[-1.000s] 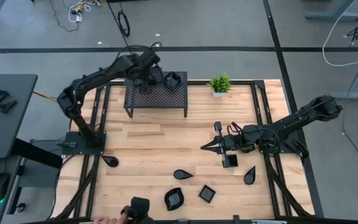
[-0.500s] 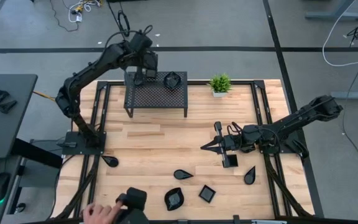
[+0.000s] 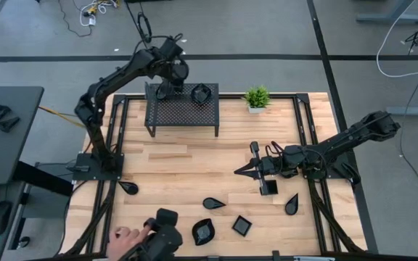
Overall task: Pick & Place Mini shaped plates
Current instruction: Stack the black square plate on top of the square plate on the shelf
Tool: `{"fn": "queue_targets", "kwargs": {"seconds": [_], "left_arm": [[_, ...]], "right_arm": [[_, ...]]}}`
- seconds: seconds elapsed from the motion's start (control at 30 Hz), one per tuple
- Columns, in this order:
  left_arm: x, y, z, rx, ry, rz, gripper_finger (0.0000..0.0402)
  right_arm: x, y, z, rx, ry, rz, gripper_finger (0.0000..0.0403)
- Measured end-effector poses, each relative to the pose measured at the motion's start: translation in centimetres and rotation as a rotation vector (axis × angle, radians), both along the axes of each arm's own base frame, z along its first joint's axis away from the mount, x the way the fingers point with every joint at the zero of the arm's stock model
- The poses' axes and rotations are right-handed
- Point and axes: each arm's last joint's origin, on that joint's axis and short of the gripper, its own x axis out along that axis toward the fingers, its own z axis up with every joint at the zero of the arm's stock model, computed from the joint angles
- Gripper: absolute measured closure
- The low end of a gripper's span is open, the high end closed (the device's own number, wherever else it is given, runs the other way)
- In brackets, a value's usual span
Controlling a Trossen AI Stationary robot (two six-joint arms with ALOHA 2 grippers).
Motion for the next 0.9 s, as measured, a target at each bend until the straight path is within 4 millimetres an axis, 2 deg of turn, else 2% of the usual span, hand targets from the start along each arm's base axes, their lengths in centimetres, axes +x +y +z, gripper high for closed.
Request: {"fn": "queue_targets", "kwargs": {"seconds": [0.37,0.9], "left_arm": [[0.6,-0.4,-0.6,-0.019,0.030,-0.022,0.0398],[1.5,-1.5,-0.7,-0.064,-0.013,-0.017,0.0393]], "right_arm": [[0.0,0.0,-0.1,-0.002,0.006,0.000,0.0392],[0.0,0.0,-0.1,-0.004,0.014,0.000,0.0392]]}}
